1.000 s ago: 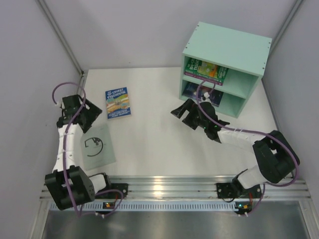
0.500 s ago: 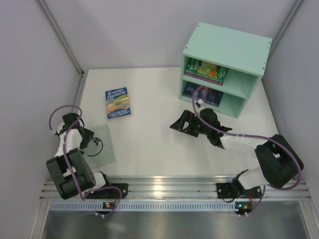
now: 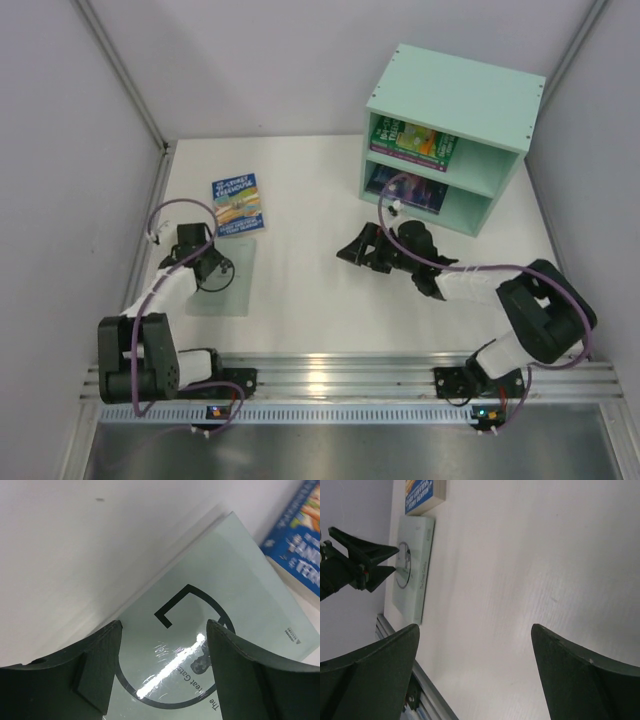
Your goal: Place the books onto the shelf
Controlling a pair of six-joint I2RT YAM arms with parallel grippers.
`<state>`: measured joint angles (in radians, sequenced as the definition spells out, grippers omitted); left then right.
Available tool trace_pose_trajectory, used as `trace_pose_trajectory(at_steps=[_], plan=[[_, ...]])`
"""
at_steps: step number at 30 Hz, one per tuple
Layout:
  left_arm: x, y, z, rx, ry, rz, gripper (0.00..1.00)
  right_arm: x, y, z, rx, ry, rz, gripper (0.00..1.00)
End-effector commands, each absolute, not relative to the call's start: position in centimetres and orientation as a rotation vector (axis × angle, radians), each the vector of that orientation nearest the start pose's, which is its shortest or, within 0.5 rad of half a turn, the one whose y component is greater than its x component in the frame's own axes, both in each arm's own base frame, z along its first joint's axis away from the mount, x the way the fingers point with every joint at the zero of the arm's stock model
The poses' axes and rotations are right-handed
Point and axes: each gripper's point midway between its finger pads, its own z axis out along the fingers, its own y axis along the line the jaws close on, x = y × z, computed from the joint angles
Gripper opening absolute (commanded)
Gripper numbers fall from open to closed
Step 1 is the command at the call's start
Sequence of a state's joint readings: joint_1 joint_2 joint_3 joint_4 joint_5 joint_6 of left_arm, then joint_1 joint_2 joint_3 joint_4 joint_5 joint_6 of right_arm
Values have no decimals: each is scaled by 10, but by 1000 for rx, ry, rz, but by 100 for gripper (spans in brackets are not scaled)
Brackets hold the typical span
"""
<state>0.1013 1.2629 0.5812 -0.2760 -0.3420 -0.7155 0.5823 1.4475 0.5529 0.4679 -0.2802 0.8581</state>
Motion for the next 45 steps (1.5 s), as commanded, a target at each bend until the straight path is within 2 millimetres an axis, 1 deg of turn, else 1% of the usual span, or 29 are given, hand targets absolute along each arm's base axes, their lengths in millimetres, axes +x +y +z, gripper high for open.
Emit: trace_pose_trajectory(at_steps=[1,2,3,5,7,9,10,12,13,15,16,18,19,22,23,25,28,29,31,32,33,34,35,36,39,41,42,43,45], plan=[[250,-37,-22,-1101,2467,-200,72,295,324,107,18,2119,1221,90],[249,-46,-23,-1078,2480,-233,72,291,333,106,25,2118,1219,89],[247,-47,-24,-1066,2492,-207,72,289,338,105,65,2121,1240,88],[245,-64,-18,-984,2520,-245,72,277,352,94,79,2156,1241,86],[244,-80,-9,-924,2525,-324,71,274,364,83,105,2211,1211,85],[243,-89,-3,-866,2537,-366,71,271,382,81,94,2239,1168,84],[247,-91,8,-834,2519,-383,71,270,386,70,98,2273,1139,83],[241,-89,14,-782,2551,-358,71,270,397,73,128,2266,1138,82],[246,-87,26,-760,2527,-349,72,268,402,72,131,2267,1144,81],[242,-74,33,-711,2535,-246,74,274,407,75,169,2247,1116,80],[252,-60,44,-708,2476,-160,75,275,409,72,171,2252,1097,79],[261,-48,55,-662,2443,-76,77,281,409,71,185,2242,1048,78],[264,-41,56,-661,2437,-19,77,281,408,69,182,2237,1038,78],[270,-35,52,-637,2475,42,77,283,408,68,151,2192,1062,77],[271,-35,50,-630,2486,52,76,282,412,71,108,2181,1078,76],[271,-38,39,-601,2543,60,73,281,414,62,83,2213,1054,72],[270,-54,23,-553,2640,-17,68,274,412,50,91,2242,1048,64],[269,-63,20,-525,2664,-80,67,271,407,46,107,2232,1059,63],[263,-70,11,-490,2702,-127,63,266,402,46,118,2226,1067,61],[266,-75,11,-479,2695,-163,62,262,395,39,113,2240,1048,60],[261,-84,9,-461,2709,-219,61,261,391,44,104,2230,1041,61],[259,-95,10,-437,2714,-296,60,261,386,44,100,2234,1019,61],[262,-103,12,-419,2695,-346,60,258,374,35,84,2262,959,61],[255,-117,12,-392,2709,-427,59,258,369,41,83,2255,953,61],[250,-143,12,-347,2695,-546,57,254,347,32,60,2293,899,63],[246,-159,14,-316,2687,-600,55,251,331,20,50,2332,843,63],[242,-172,16,-257,2690,-609,56,249,327,19,49,2336,835,63],[243,-175,16,-241,2685,-576,56,250,321,17,60,2341,823,63],[240,-194,22,-181,2691,-616,57,243,314,11,43,2359,822,63]])
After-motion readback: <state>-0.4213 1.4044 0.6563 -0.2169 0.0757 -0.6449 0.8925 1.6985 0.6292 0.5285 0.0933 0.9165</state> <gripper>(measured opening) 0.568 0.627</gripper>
